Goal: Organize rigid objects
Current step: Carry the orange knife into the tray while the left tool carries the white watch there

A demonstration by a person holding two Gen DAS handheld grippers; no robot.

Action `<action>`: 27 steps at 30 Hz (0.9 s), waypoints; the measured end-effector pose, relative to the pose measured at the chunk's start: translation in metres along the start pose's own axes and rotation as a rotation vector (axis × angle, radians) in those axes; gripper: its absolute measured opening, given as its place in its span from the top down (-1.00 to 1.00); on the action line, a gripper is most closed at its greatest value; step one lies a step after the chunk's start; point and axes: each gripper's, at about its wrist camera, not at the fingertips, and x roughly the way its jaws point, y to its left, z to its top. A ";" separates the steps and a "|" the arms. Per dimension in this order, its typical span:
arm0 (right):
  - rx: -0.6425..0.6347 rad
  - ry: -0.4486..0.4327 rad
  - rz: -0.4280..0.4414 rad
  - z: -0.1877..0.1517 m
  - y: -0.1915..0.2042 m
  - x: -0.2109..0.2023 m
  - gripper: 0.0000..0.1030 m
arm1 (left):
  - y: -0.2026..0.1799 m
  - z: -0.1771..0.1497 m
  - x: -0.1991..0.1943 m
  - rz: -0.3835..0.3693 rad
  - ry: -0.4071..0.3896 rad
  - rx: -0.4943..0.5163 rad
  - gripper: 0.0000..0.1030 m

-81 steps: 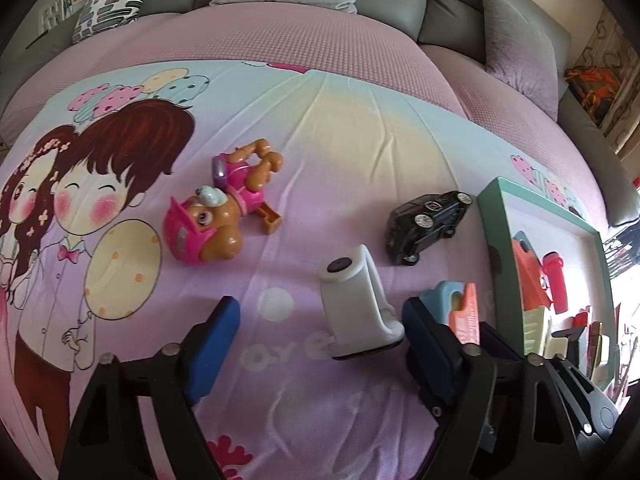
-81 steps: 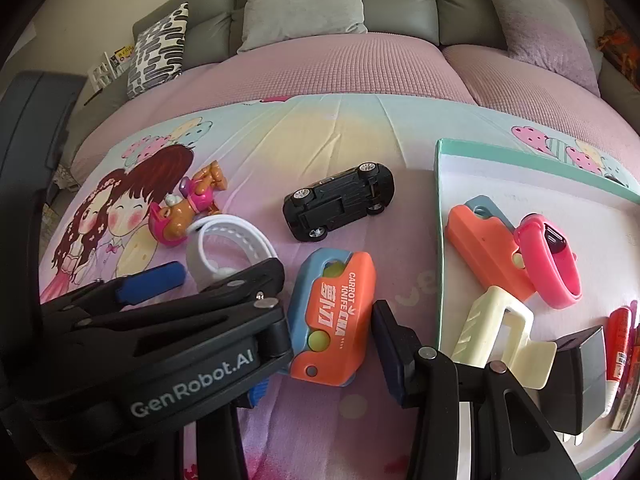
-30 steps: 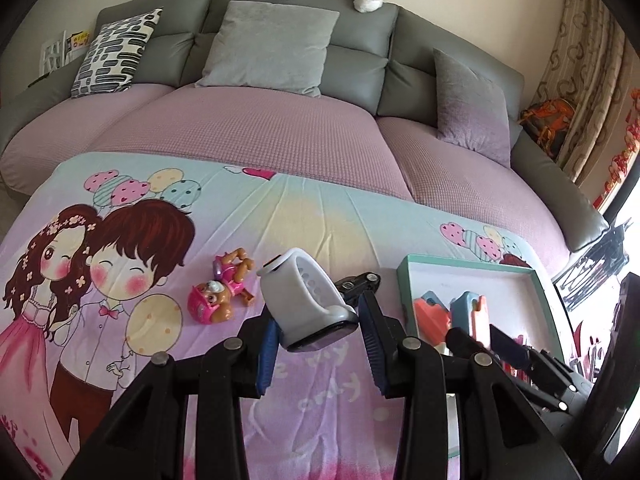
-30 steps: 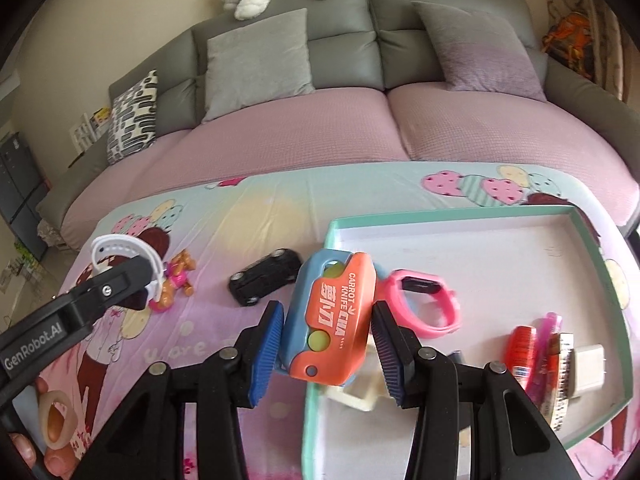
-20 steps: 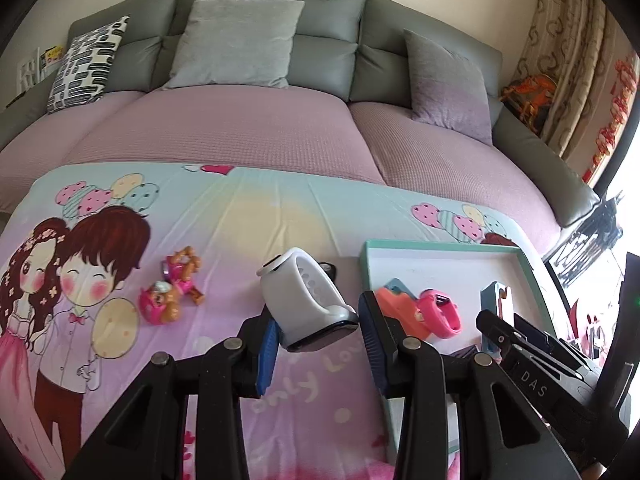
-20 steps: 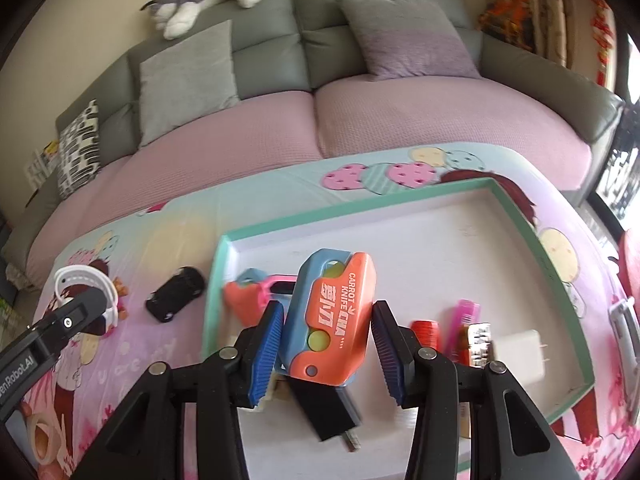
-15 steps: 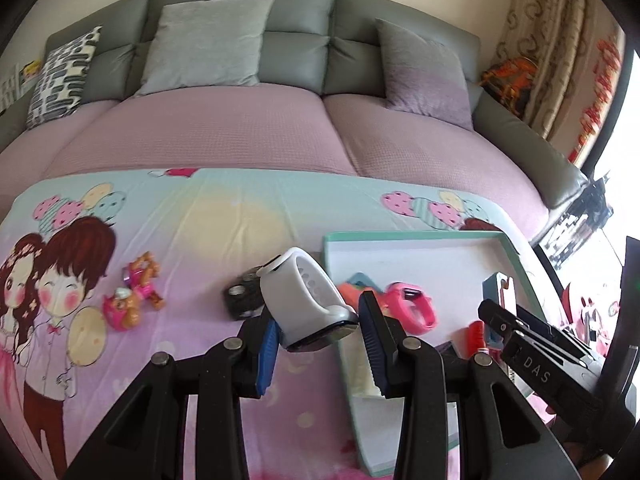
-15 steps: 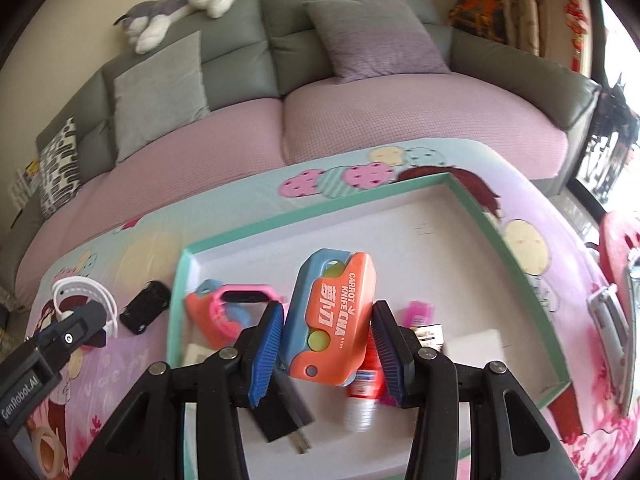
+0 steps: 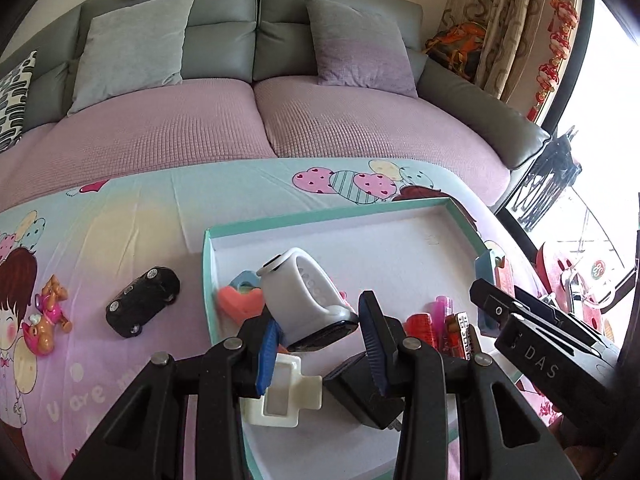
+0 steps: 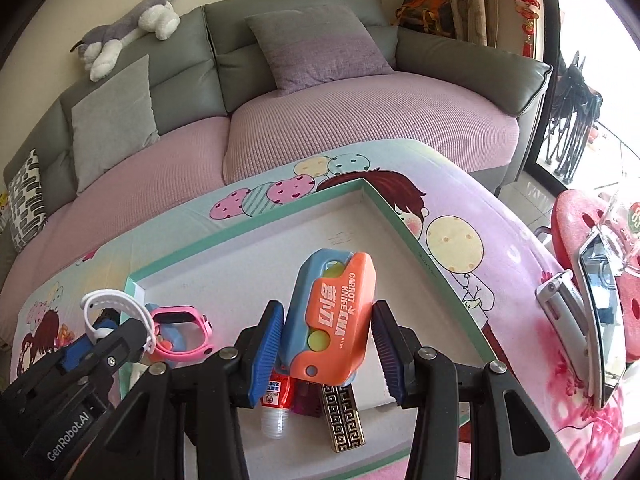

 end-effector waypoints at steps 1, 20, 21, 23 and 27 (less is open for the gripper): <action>-0.001 0.000 0.000 0.000 -0.001 0.000 0.06 | -0.001 0.001 0.001 0.003 -0.004 -0.004 0.22; 0.006 0.058 -0.002 -0.007 -0.005 0.022 0.06 | -0.016 -0.004 0.024 -0.046 0.041 0.008 0.22; 0.007 0.064 0.000 -0.008 -0.005 0.024 0.06 | -0.016 -0.005 0.026 -0.043 0.050 0.005 0.22; 0.004 0.072 0.004 -0.010 -0.004 0.028 0.05 | -0.016 -0.007 0.029 -0.039 0.062 0.003 0.22; 0.002 0.070 0.010 -0.010 -0.003 0.029 0.05 | -0.016 -0.010 0.032 -0.039 0.079 -0.001 0.22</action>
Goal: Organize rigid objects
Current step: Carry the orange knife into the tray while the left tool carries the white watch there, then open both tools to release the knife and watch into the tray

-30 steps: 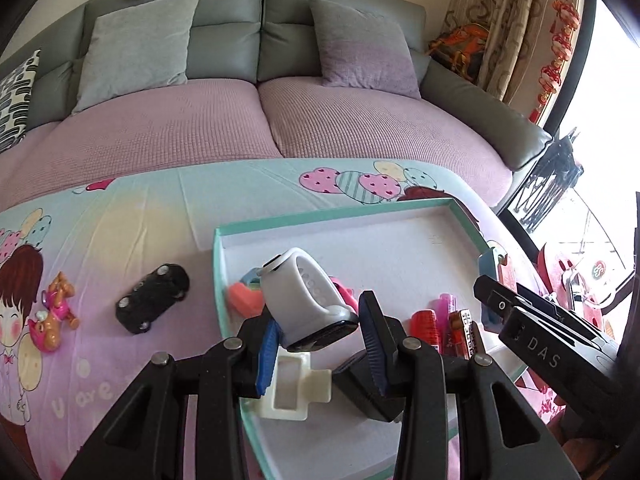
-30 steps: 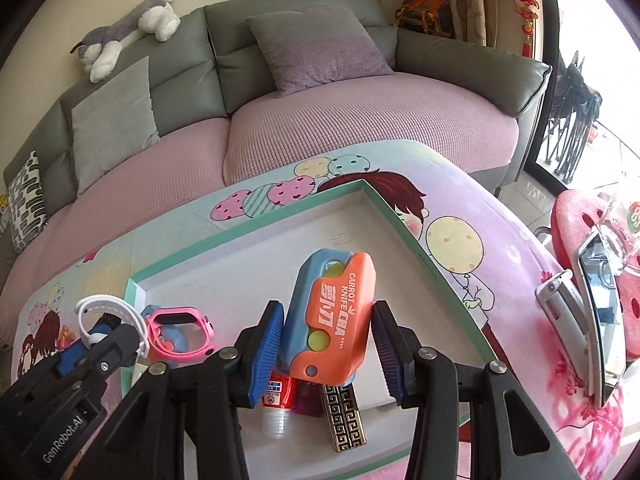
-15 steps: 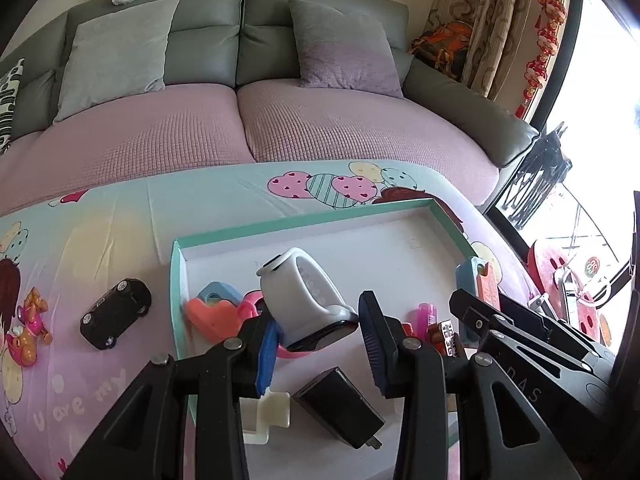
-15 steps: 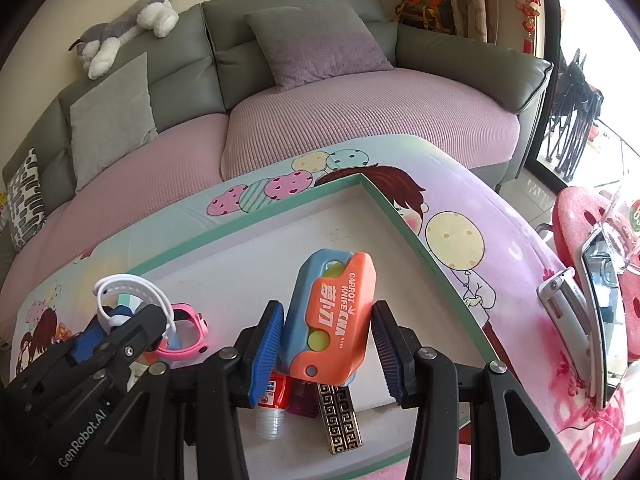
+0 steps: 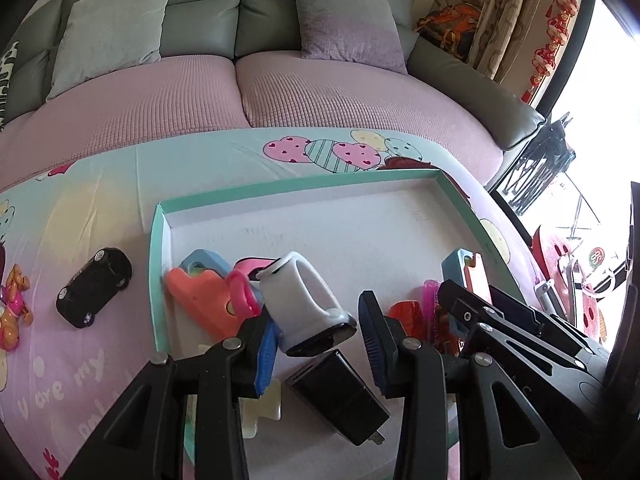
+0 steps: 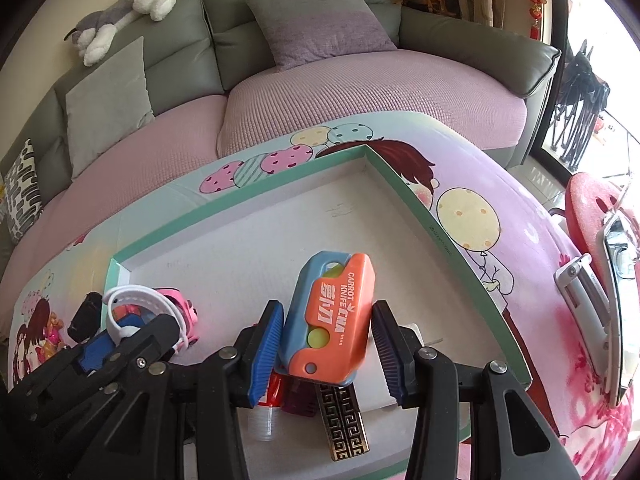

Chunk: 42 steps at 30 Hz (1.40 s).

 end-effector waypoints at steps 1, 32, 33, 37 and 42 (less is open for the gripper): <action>0.001 0.001 0.003 0.000 0.000 0.000 0.05 | 0.000 0.000 0.000 -0.003 0.002 -0.001 0.22; -0.051 0.040 -0.001 0.006 0.010 -0.024 -0.26 | 0.042 0.007 -0.047 0.243 -0.039 -0.053 -0.43; -0.054 0.044 -0.005 0.005 0.010 -0.023 -0.27 | 0.045 0.007 -0.049 0.259 -0.041 -0.056 -0.46; -0.058 0.045 0.012 0.005 0.010 -0.024 -0.52 | 0.057 0.006 -0.051 0.277 -0.026 -0.101 -0.58; -0.087 0.033 -0.007 0.005 0.014 -0.024 -0.83 | 0.065 0.003 -0.049 0.305 -0.020 -0.121 -0.81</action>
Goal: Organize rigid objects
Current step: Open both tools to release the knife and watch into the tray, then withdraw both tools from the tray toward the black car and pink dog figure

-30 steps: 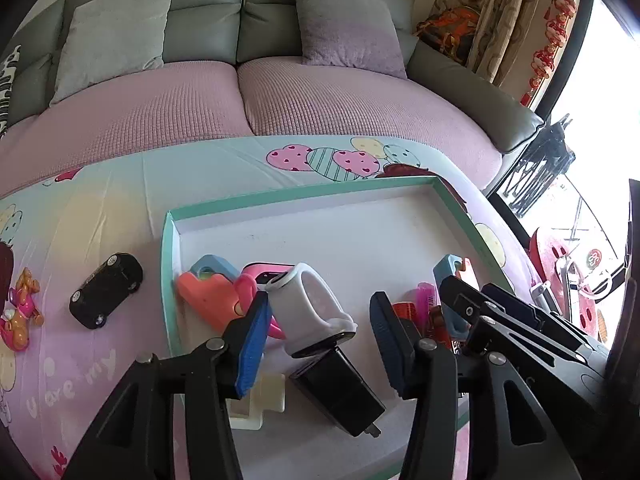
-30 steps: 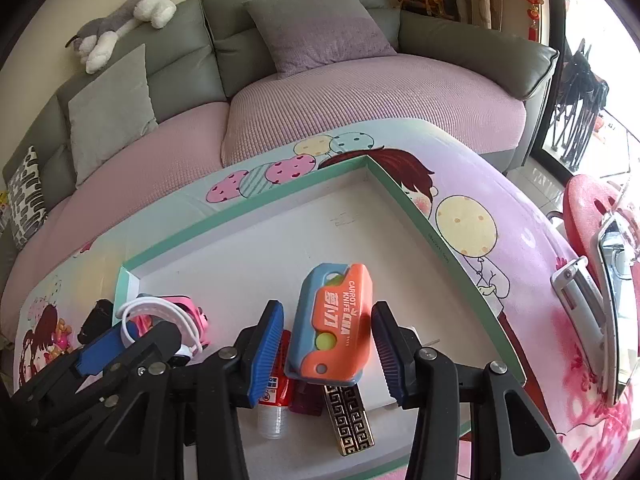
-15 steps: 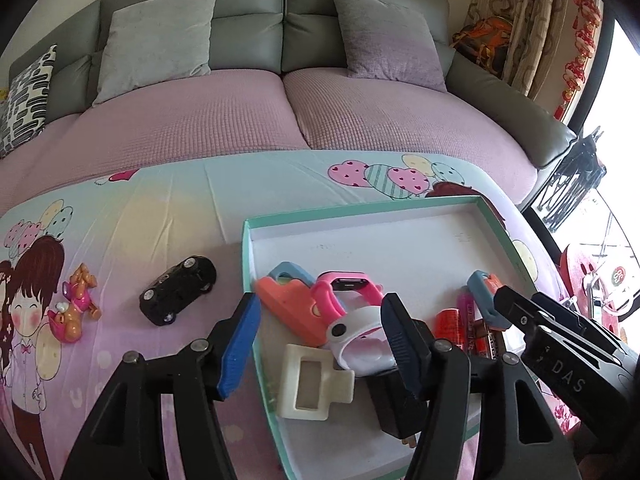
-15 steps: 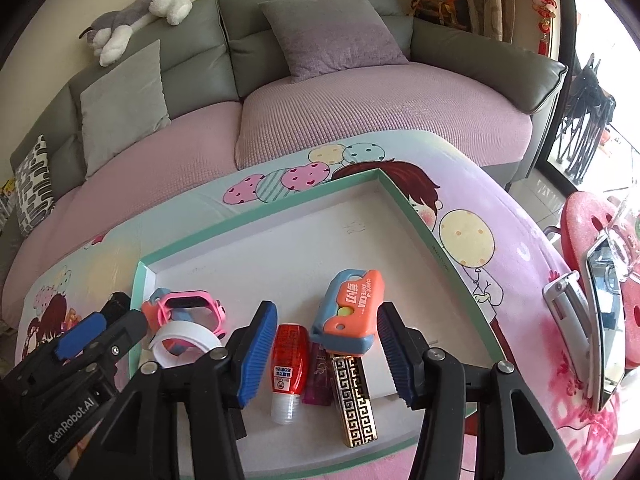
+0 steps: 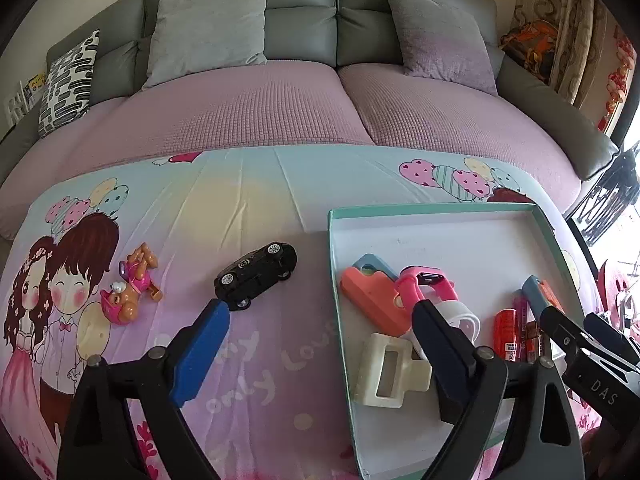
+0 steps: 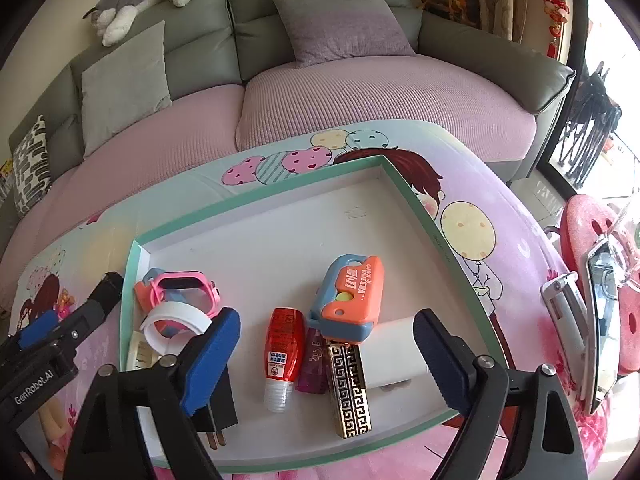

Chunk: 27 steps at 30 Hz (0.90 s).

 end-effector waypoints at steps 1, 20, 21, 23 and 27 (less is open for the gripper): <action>-0.004 0.004 -0.006 0.000 0.001 0.001 -0.87 | 0.002 0.000 0.000 0.001 -0.001 -0.005 -0.81; -0.010 -0.086 0.069 0.001 0.021 0.001 -1.00 | 0.027 0.000 -0.001 0.023 -0.035 -0.110 -0.91; -0.013 -0.085 0.099 0.001 0.025 0.002 -1.00 | 0.029 0.000 -0.001 0.021 -0.037 -0.120 -0.91; -0.033 -0.087 0.130 0.000 0.036 0.002 -1.00 | 0.036 0.000 -0.002 0.020 -0.044 -0.135 -0.91; -0.075 -0.103 0.160 -0.003 0.058 0.001 -1.00 | 0.051 -0.001 -0.006 0.047 -0.060 -0.156 -0.91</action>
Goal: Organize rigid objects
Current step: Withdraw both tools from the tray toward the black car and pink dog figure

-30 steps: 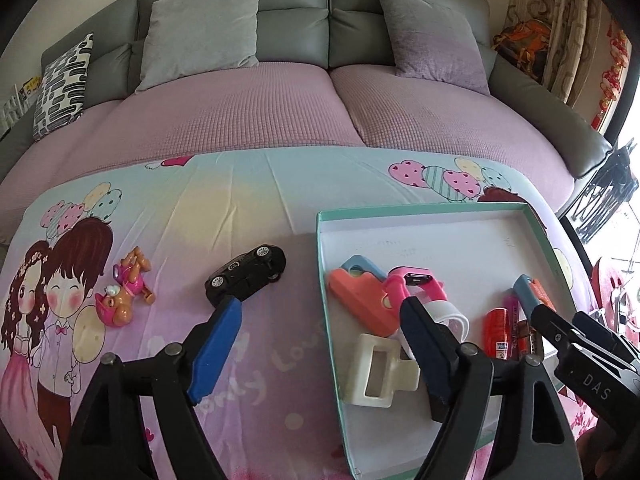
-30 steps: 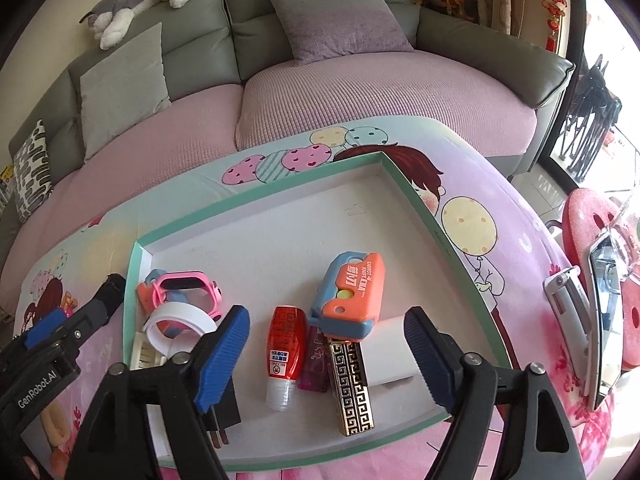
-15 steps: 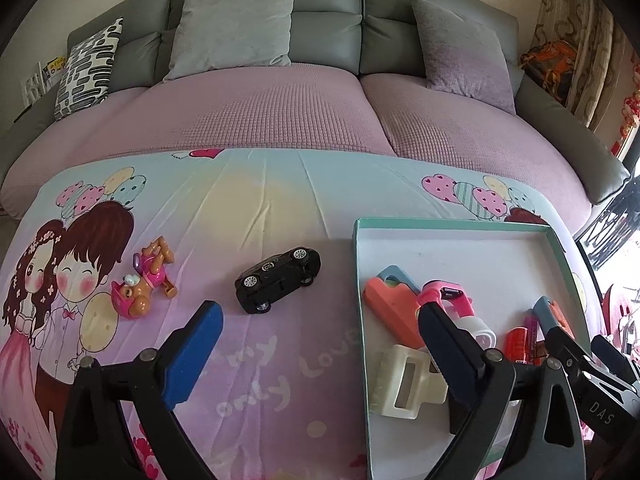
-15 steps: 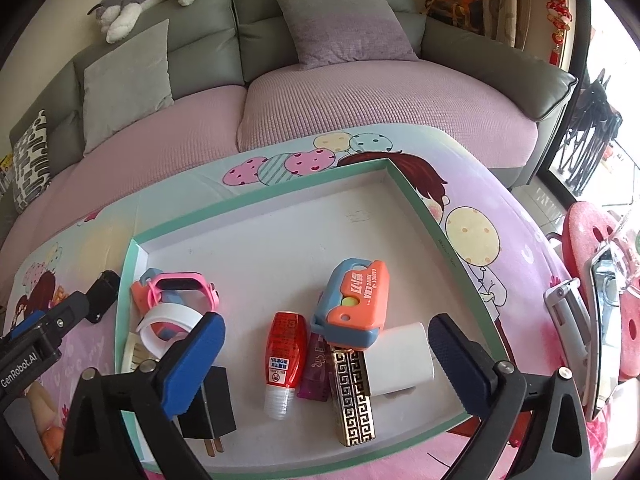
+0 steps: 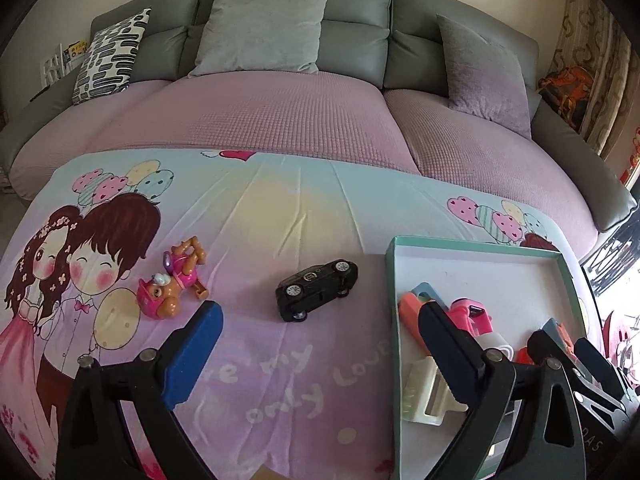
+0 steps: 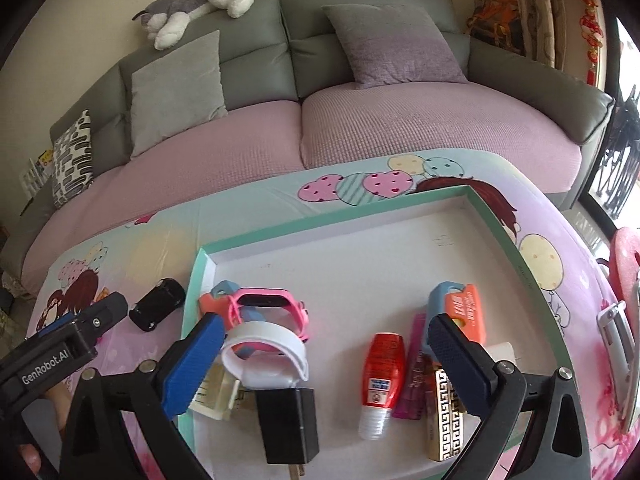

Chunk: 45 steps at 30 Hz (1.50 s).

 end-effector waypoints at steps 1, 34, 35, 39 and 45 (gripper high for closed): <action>-0.001 -0.002 0.013 0.000 0.004 0.001 -1.00 | 0.005 0.000 0.000 0.008 -0.002 -0.011 -0.91; -0.253 0.027 0.129 -0.029 0.131 0.025 -1.00 | 0.159 -0.014 -0.020 0.149 -0.100 -0.355 -0.91; -0.259 0.025 0.127 -0.030 0.133 0.025 -1.00 | 0.162 -0.015 -0.018 0.143 -0.099 -0.362 -0.91; -0.284 0.021 0.141 -0.028 0.142 0.030 -1.00 | 0.168 -0.017 -0.007 0.116 -0.089 -0.385 -0.91; -0.317 0.047 0.163 -0.023 0.159 0.050 -1.00 | 0.164 -0.013 0.013 0.067 -0.057 -0.325 -0.91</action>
